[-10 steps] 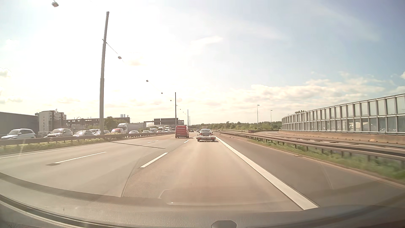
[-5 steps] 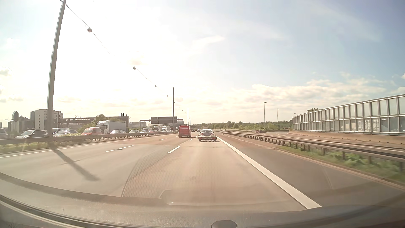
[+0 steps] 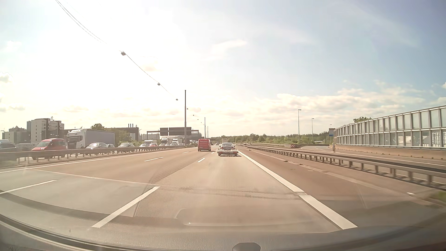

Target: Follow the waypoints while adhering to traffic rules and regulations

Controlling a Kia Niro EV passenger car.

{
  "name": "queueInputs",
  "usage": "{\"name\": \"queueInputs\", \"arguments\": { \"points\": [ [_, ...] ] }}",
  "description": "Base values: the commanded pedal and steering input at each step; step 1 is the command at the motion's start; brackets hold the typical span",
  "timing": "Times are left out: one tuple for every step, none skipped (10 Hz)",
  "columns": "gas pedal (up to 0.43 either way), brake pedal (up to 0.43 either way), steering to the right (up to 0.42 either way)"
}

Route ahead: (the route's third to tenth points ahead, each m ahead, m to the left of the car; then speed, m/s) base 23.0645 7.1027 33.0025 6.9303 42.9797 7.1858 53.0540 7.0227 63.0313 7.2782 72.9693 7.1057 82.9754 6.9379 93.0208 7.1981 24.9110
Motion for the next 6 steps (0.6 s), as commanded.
{"name": "queueInputs", "arguments": {
  "points": [
    [0.189, 0.0, 0.001],
    [0.189, 0.0, 0.0],
    [0.189, 0.0, 0.0],
    [0.189, 0.0, -0.001],
    [0.177, 0.0, -0.001],
    [0.177, 0.0, -0.001]
  ]
}}
